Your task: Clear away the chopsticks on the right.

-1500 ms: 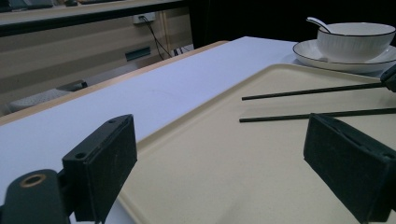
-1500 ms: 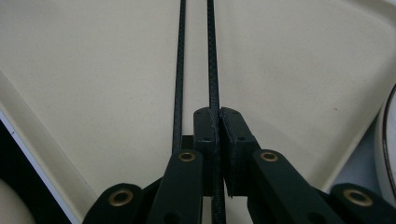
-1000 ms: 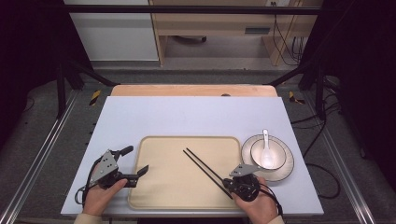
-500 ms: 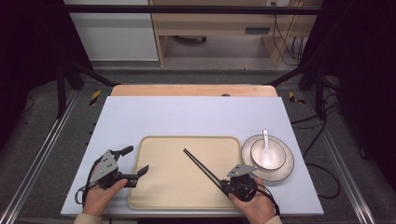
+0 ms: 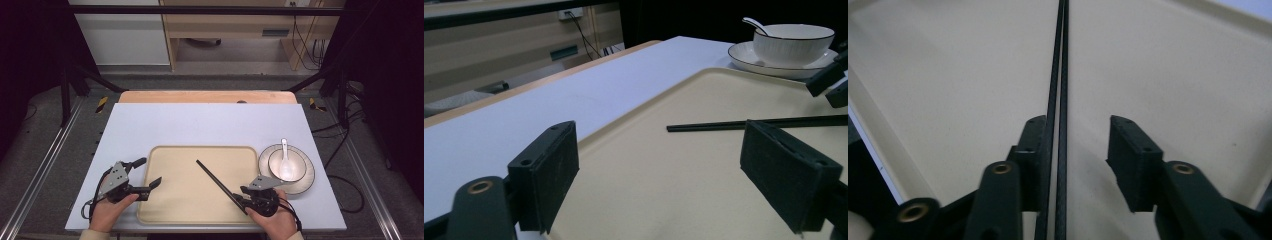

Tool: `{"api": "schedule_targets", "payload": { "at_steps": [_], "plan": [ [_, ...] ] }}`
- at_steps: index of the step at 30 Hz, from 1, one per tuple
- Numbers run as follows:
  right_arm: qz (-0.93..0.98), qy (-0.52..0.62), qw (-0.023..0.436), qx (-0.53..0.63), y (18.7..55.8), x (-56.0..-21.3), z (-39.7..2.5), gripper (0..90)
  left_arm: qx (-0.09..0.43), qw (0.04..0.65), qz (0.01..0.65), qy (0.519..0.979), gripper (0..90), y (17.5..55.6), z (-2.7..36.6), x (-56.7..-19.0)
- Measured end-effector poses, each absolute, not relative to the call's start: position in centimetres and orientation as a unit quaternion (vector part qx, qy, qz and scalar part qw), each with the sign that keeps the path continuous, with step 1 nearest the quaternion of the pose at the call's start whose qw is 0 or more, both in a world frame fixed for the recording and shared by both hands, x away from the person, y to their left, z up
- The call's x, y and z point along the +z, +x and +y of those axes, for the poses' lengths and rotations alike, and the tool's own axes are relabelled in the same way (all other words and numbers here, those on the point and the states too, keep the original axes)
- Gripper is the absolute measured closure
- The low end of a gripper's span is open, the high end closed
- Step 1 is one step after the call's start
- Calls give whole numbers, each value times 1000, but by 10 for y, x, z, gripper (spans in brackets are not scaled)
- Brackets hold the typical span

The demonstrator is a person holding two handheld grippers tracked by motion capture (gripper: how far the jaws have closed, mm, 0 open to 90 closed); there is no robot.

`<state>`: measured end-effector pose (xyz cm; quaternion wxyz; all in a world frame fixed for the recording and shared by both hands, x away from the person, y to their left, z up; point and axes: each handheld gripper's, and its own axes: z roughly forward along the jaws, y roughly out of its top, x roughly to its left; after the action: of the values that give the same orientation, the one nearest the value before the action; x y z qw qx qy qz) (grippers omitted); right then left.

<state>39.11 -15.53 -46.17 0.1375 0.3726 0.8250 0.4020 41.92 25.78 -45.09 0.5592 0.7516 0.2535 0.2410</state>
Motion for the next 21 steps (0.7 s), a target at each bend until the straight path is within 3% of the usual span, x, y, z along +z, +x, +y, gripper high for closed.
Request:
{"api": "schedule_targets", "payload": {
  "at_steps": [3, 5, 6, 8, 9, 11, 16, 21],
  "plan": [
    [818, 369, 138, 419, 394, -460, -157, 364, 218, 540, 258, 771, 269, 416, 243, -445],
    [815, 369, 138, 424, 395, -459, -158, 321, 210, 533, 257, 778, 311, 415, 238, -443],
    [810, 368, 145, 433, 395, -456, -161, 241, 193, 520, 256, 792, 407, 414, 228, -442],
    [808, 364, 152, 437, 394, -454, -162, 202, 187, 513, 258, 797, 438, 414, 222, -441],
    [804, 361, 167, 442, 392, -451, -166, 127, 181, 506, 260, 802, 565, 414, 216, -441],
    [801, 357, 180, 446, 389, -448, -170, 71, 160, 478, 257, 825, 654, 417, 197, -440],
    [794, 359, 194, 450, 383, -443, -179, 74, 137, 445, 262, 846, 841, 427, 173, -441],
    [796, 350, 218, 443, 369, -442, -186, 109, 128, 403, 263, 867, 897, 440, 143, -443]
  ]
}}
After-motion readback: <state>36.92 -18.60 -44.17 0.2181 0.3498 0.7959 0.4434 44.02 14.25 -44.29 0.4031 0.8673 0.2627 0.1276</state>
